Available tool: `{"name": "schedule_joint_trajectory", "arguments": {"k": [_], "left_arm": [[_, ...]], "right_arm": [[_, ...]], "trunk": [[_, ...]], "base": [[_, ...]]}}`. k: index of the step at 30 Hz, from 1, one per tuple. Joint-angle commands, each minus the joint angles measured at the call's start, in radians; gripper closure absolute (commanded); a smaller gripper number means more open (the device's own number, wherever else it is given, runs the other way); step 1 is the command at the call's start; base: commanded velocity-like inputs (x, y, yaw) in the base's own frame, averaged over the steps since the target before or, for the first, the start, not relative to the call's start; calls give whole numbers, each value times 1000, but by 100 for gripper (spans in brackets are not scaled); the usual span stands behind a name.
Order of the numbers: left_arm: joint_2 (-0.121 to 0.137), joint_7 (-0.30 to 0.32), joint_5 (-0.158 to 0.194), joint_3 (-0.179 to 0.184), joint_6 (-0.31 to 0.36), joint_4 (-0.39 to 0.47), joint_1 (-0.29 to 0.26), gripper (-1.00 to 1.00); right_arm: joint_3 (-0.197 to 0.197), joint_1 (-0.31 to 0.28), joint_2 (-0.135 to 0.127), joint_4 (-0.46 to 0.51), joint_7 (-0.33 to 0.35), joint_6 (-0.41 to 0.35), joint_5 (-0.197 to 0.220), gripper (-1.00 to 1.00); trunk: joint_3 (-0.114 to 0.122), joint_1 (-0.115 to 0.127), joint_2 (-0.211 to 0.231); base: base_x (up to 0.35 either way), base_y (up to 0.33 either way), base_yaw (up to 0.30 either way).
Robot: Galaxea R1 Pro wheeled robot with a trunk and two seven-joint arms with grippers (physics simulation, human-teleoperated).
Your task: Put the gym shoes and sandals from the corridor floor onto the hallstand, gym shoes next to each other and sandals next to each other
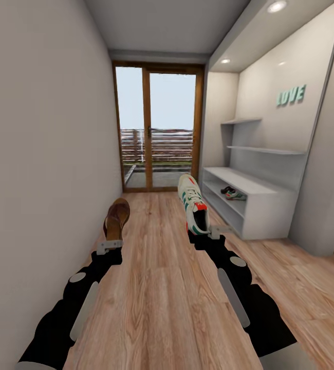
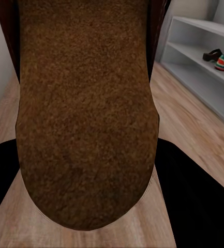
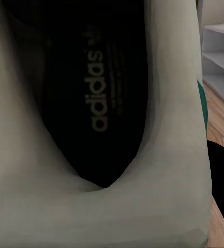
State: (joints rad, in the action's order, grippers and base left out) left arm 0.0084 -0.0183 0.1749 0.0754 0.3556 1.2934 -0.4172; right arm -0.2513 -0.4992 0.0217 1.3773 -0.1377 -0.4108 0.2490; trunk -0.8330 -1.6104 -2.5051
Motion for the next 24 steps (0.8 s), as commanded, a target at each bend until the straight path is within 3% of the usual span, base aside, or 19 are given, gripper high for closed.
{"name": "schedule_joint_trajectory", "arguments": {"k": [1,24], "left_arm": [[1,-3,8,1,5,1,-1,100],[1,-3,8,1,5,1,0,100]], "right_arm": [[-2,-1,0,2,-10,-4,10,100],[-2,-1,0,2,-10,-4,10,100]], "trunk": [[-1,0,-1],[-1,0,-1]], "base": [[346,77,0],[346,36,-2]]}}
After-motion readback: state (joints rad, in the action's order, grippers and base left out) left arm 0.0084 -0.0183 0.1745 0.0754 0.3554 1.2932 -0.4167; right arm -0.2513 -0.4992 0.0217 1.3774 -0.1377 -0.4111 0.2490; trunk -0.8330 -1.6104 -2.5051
